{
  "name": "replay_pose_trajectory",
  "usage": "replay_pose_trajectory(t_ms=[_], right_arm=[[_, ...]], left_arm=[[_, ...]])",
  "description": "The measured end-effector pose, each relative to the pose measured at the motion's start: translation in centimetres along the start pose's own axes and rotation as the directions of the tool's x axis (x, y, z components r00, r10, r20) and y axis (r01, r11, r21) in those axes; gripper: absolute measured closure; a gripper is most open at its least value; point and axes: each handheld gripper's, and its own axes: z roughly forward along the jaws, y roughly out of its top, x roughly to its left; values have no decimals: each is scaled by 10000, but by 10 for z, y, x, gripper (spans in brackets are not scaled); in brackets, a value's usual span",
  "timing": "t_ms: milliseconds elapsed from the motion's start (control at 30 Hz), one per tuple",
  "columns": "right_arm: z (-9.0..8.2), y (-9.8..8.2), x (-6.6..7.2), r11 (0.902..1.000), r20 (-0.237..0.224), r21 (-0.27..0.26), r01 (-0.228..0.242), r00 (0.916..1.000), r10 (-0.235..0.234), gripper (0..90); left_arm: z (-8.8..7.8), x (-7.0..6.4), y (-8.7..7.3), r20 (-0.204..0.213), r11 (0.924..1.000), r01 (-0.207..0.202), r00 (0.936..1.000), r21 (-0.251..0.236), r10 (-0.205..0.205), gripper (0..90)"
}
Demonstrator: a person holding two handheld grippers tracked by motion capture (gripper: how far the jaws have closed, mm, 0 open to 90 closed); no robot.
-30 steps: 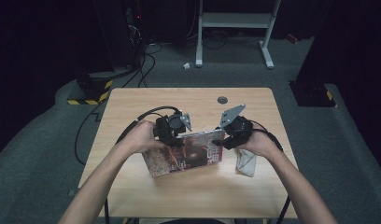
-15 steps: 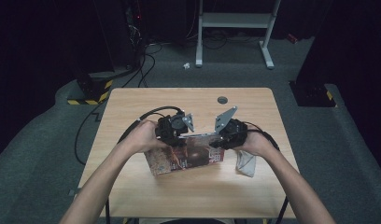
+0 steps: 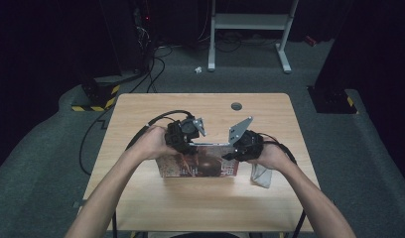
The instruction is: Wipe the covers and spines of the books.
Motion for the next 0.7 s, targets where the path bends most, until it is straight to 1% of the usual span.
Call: replay_pose_trajectory(t_ms=[67,100,167,300,333,367,433,467,533,567,600,633,700], right_arm=[[1,-1,0,10000,48,-39,-78,10000,78,838],[1,-1,1,9999,118,-19,-164,9998,164,838],[3,-2,1,9998,121,14,-177,9998,177,839],[3,-4,1,9993,138,24,-386,9992,386,839],[3,-4,1,9991,176,-28,-429,9989,430,839],[2,-4,1,9989,202,-65,-468,9987,469,838],[-1,-4,1,9980,293,-150,-616,9976,621,839],[-2,-4,1,9977,319,-116,-661,9973,665,839],[-2,-5,0,9974,446,-67,-723,9964,725,839],[-2,-5,1,9969,505,-30,-785,9956,785,839],[-2,-7,1,9954,613,3,-953,9936,951,838],[-2,-7,1,9954,613,3,-953,9936,951,838],[-1,-10,0,9928,748,-38,-1197,9900,1196,838]], left_arm=[[-2,1,1,-149,9998,178,9997,-65,-179,716],[-2,2,1,-194,9998,175,9997,-58,-176,702],[-2,2,1,-282,9997,262,9993,-3,-262,674],[-1,5,0,-389,9982,601,9974,-45,-603,599],[-2,5,-1,-390,9966,814,9959,-106,-818,570],[-2,7,-2,-356,9954,945,9948,-163,-951,546],[-3,9,-4,-465,9923,1201,9915,-301,-1214,510],[-5,10,-5,-562,9902,1340,9891,-401,-1361,473],[-8,11,-6,-755,9859,1521,9847,-705,-1573,429],[-11,12,-7,-853,9844,1543,9832,-846,-1615,413],[-13,12,-7,-994,9831,1558,9812,-963,-1652,390],[-16,12,-8,-1051,9808,1608,9794,-1106,-1725,390],[-20,12,-9,-1174,9768,1716,9754,-1279,-1867,376]])
